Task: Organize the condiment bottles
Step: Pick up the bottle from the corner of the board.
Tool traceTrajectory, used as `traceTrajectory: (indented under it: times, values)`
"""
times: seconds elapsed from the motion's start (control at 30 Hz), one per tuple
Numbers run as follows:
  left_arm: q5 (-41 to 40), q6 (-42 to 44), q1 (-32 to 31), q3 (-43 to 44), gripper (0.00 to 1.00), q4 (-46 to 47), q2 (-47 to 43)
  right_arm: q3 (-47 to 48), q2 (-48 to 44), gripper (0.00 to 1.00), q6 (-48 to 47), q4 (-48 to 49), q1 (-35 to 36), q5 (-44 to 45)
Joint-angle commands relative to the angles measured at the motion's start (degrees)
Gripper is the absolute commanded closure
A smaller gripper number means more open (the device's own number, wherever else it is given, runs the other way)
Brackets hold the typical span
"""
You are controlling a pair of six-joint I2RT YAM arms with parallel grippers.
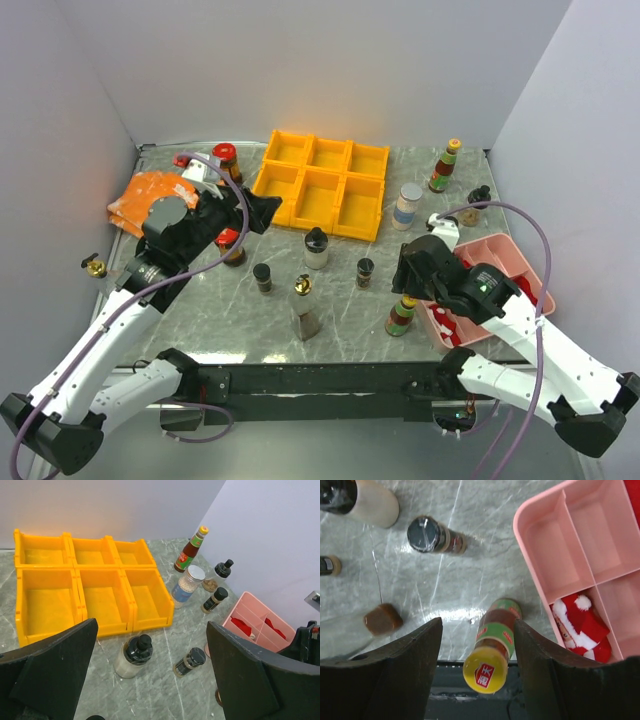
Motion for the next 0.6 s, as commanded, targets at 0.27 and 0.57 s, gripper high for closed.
traceTrajectory:
  times: [0.27, 0.57]
  values:
    - [-1.63, 0.70, -0.21, 0.73, 0.04, 1.55, -2.33, -4.36, -3.41, 0.39, 8.02, -6.09, 7.29, 4.83]
    - [-0.84, 0.52, -0.12, 0.90, 0.04, 1.46, -1.45, -7.00, -5.00, 0.47, 6.70, -3.10, 8.61, 3.60]
